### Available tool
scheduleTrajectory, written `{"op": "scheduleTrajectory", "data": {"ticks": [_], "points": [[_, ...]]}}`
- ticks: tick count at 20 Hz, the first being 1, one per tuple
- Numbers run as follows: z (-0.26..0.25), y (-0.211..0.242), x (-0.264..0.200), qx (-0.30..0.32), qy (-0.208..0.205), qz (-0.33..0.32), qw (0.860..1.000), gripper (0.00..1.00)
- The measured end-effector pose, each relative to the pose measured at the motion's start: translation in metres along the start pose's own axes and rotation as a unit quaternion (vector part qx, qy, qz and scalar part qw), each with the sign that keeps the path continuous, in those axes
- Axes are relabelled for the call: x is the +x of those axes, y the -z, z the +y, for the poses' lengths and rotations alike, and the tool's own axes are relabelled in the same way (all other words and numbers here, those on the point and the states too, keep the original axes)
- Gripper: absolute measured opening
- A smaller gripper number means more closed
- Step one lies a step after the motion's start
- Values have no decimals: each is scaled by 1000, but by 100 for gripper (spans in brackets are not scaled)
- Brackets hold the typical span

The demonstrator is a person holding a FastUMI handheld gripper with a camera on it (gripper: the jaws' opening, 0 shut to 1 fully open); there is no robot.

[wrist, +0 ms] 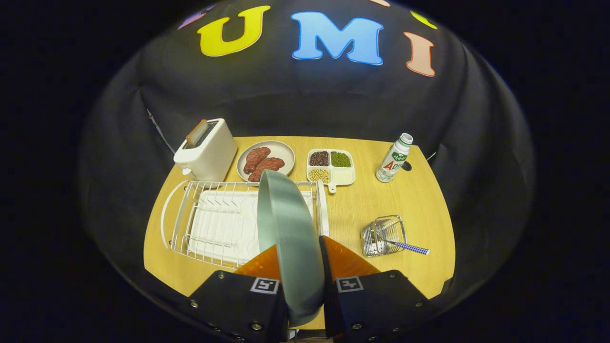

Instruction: Take the plate from the dish rack, then take the spoon from the basket and place it into the plate.

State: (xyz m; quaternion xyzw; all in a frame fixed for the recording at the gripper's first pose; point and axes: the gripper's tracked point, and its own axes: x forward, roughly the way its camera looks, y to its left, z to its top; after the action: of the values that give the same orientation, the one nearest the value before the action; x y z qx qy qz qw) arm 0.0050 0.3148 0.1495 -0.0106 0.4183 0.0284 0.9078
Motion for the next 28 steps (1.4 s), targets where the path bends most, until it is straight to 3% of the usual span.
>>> {"op": "scheduleTrajectory", "data": {"ticks": [3, 12, 21, 28], "points": [[-21, 19, -12, 1, -2, -2, 1000, 29], [-56, 82, -38, 56, -81, 16, 995, 29], [-63, 157, -25, 117, -160, 53, 979, 29], [-77, 196, 17, 155, -171, 56, 971, 29]]}}
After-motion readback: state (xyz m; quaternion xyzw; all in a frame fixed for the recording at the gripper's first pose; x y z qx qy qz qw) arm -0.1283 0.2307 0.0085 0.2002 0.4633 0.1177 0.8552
